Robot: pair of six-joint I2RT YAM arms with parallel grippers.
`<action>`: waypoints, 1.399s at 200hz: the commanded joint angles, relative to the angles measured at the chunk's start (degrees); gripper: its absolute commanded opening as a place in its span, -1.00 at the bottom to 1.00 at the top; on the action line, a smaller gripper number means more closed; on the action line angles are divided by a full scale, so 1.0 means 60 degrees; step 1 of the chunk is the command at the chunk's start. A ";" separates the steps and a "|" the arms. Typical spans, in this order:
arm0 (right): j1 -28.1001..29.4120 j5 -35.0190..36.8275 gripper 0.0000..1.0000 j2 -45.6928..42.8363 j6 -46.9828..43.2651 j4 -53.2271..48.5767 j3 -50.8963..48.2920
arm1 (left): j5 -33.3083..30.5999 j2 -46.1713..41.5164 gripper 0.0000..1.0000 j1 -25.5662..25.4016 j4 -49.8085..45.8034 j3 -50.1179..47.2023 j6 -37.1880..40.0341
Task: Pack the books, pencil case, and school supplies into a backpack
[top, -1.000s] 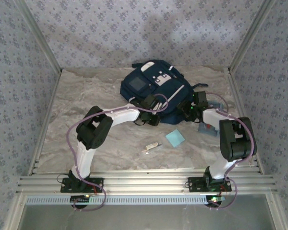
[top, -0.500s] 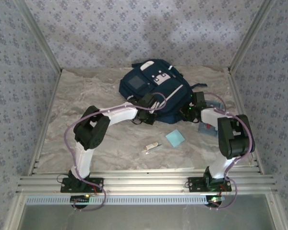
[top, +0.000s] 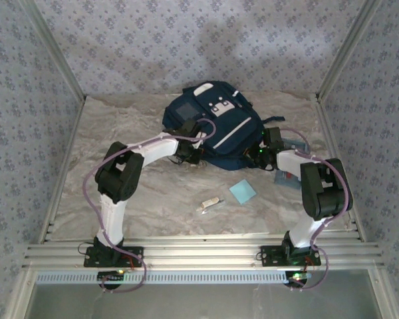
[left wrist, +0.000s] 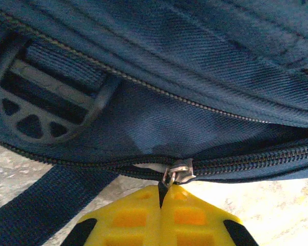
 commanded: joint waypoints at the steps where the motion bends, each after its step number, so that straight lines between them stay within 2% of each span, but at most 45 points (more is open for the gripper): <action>1: -0.0587 0.1367 -1.00 -0.0091 -0.0395 -0.0916 -0.0252 | -0.1989 -0.0588 -1.00 0.0966 -0.0955 -0.0487 0.0056; 51: -0.0590 0.1500 -1.00 -0.0163 -0.0534 -0.1037 -0.0254 | -0.3327 -0.0714 -1.00 0.1916 -0.0881 -0.0321 -0.0726; 67: -0.0605 0.1530 -1.00 -0.0122 -0.0522 -0.1019 -0.0278 | -0.3285 -0.0827 -1.00 0.2224 -0.0811 -0.0027 -0.0818; 118: -0.0579 0.1515 -1.00 0.0145 -0.0507 -0.0917 -0.0274 | -0.4242 -0.0521 -1.00 0.2410 -0.1215 0.0758 -0.0794; 147: -0.0514 0.1342 -1.00 0.0201 -0.0433 -0.0765 -0.0256 | -0.3728 -0.0473 -1.00 0.2459 -0.1247 0.0772 -0.1018; 182: -0.0294 0.1104 -1.00 0.0163 -0.0526 -0.0892 0.0111 | -0.3127 -0.1013 -0.93 0.1968 -0.1046 0.0348 -0.1137; 193: -0.0233 0.1066 -0.88 0.0087 -0.0617 -0.1014 0.0261 | -0.2803 -0.1183 -0.86 0.1742 -0.1012 0.0238 -0.1075; 202: -0.0199 0.1076 -0.70 -0.0047 -0.0704 -0.1150 0.0382 | -0.2569 -0.1321 -0.78 0.1531 -0.0924 0.0106 -0.1007; 218: -0.0181 0.1065 -0.45 -0.0375 -0.0841 -0.1360 0.0536 | -0.2229 -0.1548 -0.58 0.1135 -0.0701 -0.0132 -0.0829; 227: -0.0142 0.1112 -0.24 -0.0627 -0.0930 -0.1551 0.0621 | -0.1890 -0.1657 -0.45 0.0968 -0.0561 -0.0236 -0.0695; 239: -0.0083 0.1195 -0.08 -0.0955 -0.1085 -0.1818 0.0739 | -0.1501 -0.1740 -0.31 0.0799 -0.0359 -0.0382 -0.0561; 254: 0.0022 0.1351 0.04 -0.1360 -0.1365 -0.2199 0.0885 | -0.0985 -0.1762 -0.19 0.0639 -0.0097 -0.0545 -0.0236; 280: 0.0372 0.1397 0.07 -0.1518 -0.2188 -0.2958 0.1379 | -0.0967 -0.1469 -0.14 0.0547 -0.0009 -0.0461 -0.0318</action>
